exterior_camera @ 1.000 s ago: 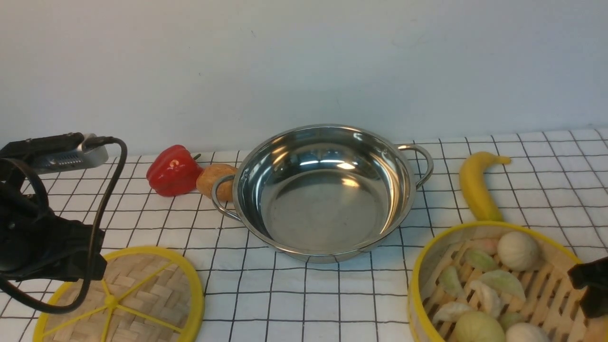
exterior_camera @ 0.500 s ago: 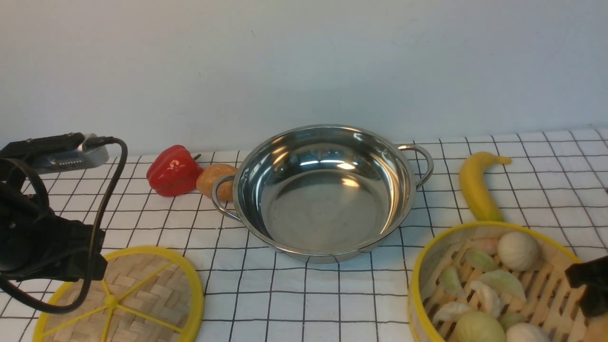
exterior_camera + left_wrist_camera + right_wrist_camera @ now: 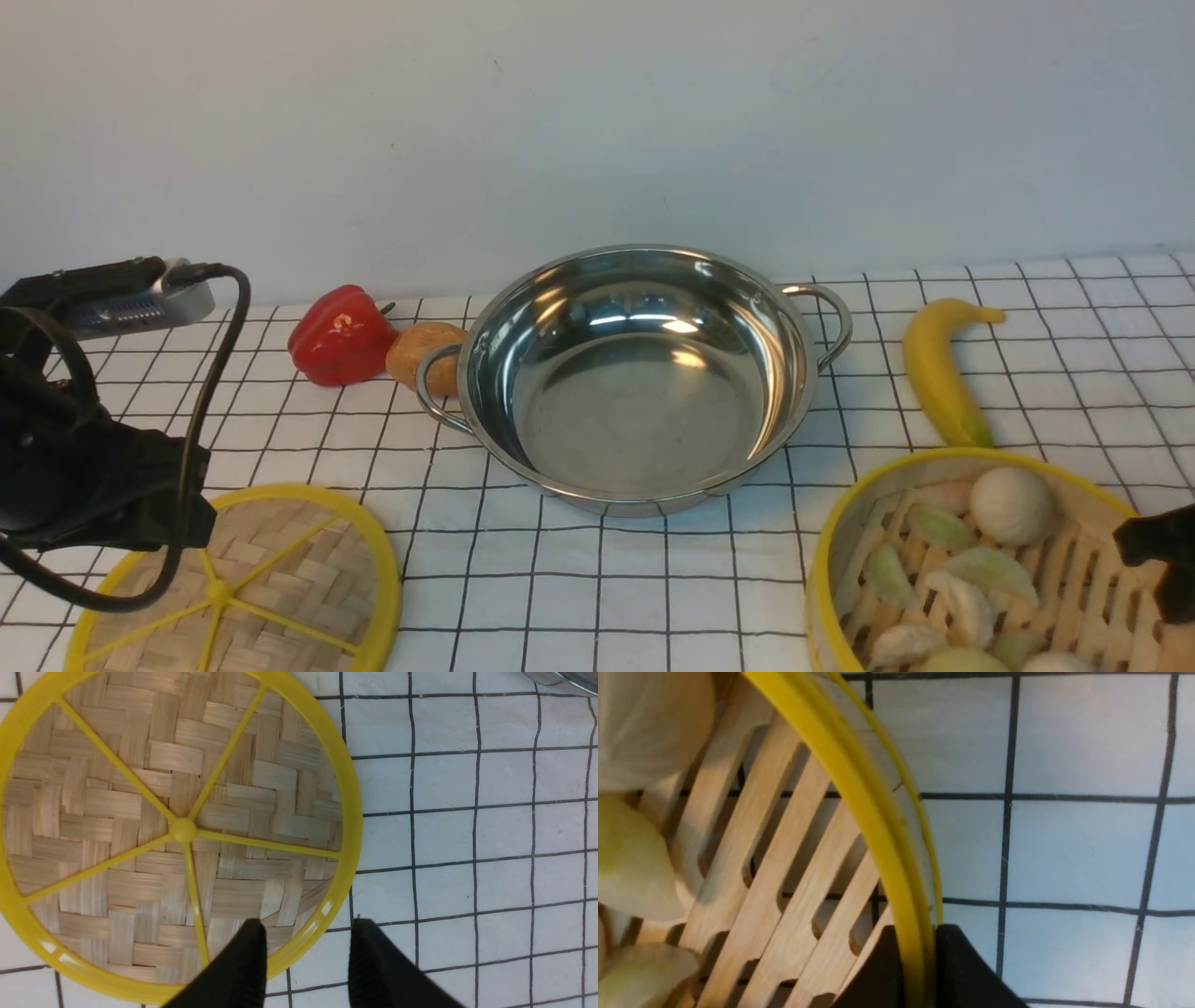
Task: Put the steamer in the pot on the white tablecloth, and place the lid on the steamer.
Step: 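Reach for and grasp the rim of the bamboo steamer holding the buns with the right gripper, then place the bamboo steamer basket of food into the steel pot with the right gripper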
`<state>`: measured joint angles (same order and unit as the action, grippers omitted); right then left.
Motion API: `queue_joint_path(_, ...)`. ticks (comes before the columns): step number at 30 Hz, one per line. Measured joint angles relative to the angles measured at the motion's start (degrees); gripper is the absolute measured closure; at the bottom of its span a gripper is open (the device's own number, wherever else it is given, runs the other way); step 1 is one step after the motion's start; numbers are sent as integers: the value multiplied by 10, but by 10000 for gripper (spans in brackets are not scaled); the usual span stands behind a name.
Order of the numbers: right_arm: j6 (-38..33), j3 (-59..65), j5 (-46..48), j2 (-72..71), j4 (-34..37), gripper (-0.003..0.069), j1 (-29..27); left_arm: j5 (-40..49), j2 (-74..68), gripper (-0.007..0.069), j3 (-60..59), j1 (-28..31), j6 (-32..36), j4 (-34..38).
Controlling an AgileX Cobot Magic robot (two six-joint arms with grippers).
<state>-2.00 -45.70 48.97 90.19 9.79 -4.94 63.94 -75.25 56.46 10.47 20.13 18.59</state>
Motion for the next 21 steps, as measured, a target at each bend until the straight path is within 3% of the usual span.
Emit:
queue_joint_path(12, 1, -18, 29, 0, -6, 571, 0, 0, 0, 382, 0, 0, 0, 0)
queue_joint_path(21, 1, -164, 196, 0, -22, 571, 0, 0, 0, 382, 0, 0, 0, 0)
